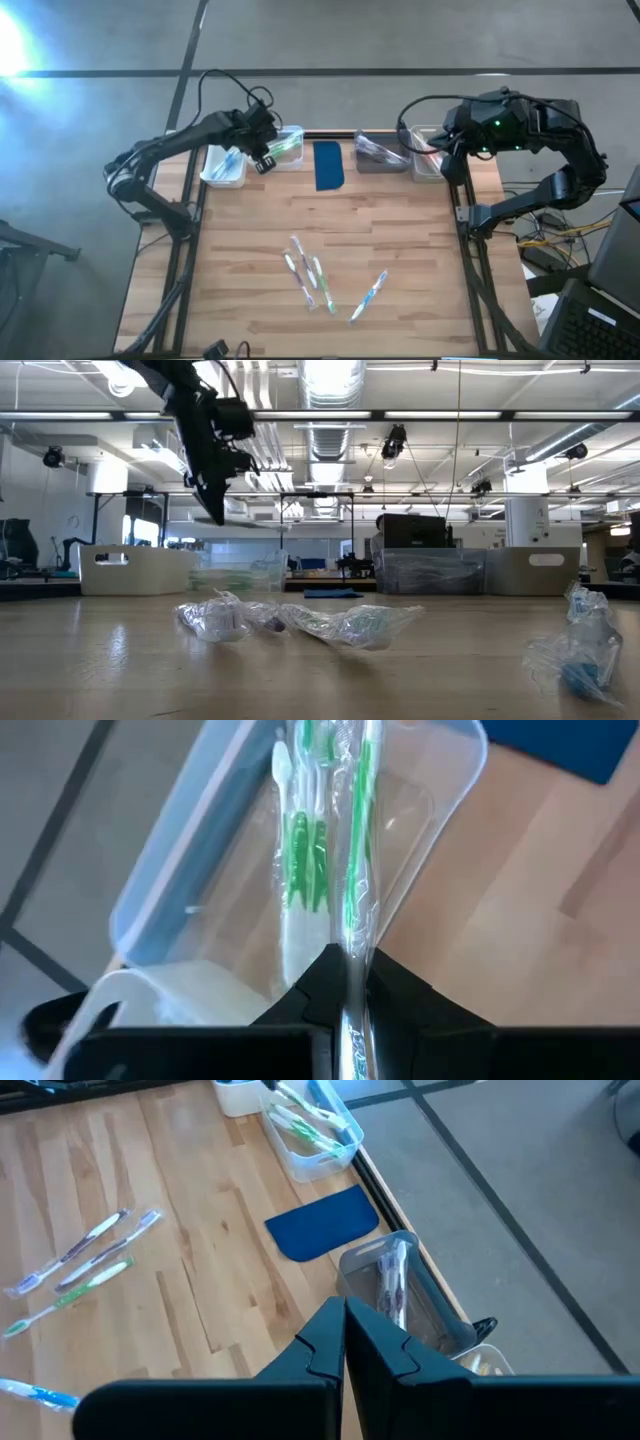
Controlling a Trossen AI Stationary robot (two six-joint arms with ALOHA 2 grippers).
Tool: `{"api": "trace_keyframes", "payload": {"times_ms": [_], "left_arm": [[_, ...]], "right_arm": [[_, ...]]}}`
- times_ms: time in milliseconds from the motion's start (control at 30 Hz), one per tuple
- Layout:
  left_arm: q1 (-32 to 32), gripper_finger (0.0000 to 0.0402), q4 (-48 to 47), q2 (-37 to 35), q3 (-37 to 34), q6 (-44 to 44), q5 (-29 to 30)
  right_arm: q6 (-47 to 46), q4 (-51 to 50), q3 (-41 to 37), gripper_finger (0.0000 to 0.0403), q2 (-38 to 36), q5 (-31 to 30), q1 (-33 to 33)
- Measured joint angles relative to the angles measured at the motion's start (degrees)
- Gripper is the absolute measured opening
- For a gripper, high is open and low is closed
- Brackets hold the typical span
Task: Pick & Place Toothbrushes
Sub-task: Put the green toothbrush into the transparent bin
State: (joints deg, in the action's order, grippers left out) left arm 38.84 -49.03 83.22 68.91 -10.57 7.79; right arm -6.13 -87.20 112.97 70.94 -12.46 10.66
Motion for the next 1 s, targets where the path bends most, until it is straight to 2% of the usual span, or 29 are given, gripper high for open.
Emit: {"api": "trace_keyframes", "payload": {"times_ms": [267, 533, 1000], "left_arm": [[1.3, 0.0034, 8.5, 0.0, -5.5, -0.1, -0.3], [4.4, 0.0034, 9.8, 1.3, -5.5, -2.2, -0.7], [6.5, 0.0034, 10.2, 8.8, -5.5, -4.5, -1.4]], "right_arm": [[0.6, 0.0, 0.0, 0.0008, -0.1, -1.3, 0.0], [0.8, 0.0, 0.0, 0.0008, -0.1, -1.3, 0.0], [0.6, 0.0, 0.0, 0.0008, -0.1, -1.3, 0.0]]}}
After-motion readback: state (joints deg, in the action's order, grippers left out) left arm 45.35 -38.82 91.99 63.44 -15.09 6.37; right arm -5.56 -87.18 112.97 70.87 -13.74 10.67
